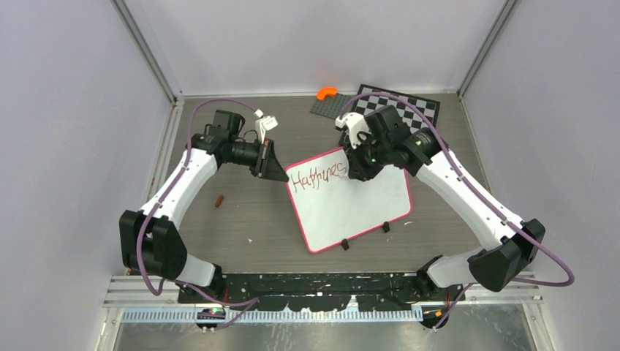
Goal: Write a sentence on the whiteboard
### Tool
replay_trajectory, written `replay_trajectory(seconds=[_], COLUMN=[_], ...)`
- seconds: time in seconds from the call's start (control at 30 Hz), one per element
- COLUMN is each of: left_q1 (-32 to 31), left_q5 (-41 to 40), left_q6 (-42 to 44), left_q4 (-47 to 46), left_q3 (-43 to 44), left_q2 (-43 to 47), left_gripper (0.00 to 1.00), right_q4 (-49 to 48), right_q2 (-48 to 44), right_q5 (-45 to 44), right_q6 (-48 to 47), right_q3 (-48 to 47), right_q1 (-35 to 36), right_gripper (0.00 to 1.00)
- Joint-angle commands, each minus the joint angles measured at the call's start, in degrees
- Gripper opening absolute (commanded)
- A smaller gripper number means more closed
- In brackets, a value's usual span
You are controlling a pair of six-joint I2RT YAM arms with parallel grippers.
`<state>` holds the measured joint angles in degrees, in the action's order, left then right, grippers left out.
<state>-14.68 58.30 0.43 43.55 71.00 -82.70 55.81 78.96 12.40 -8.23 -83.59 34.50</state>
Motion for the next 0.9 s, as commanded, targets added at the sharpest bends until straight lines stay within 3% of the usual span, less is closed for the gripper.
replay_trajectory(seconds=[0.0, 0.2, 0.87], left_q1=[-0.26, -0.35, -0.35], left_q5=[2.82, 2.93, 2.3], left_q6=[-0.6, -0.6, -0.6], left_q4=[0.4, 0.26, 0.46], left_q3=[1.1, 1.15, 0.81], left_q2=[0.77, 0.61, 0.91], left_gripper=[0.0, 0.0, 0.0], right_q4=[-0.35, -0.47, -2.84], right_q2=[-3.55, -3.29, -0.36], right_q5=[0.27, -0.89, 1.86], right_q6=[0.49, -0.21, -0.43], right_q3=[-2.8, -4.05, -2.74], right_q1=[-2.79, -6.09, -6.02], right_gripper=[0.0, 0.0, 0.0])
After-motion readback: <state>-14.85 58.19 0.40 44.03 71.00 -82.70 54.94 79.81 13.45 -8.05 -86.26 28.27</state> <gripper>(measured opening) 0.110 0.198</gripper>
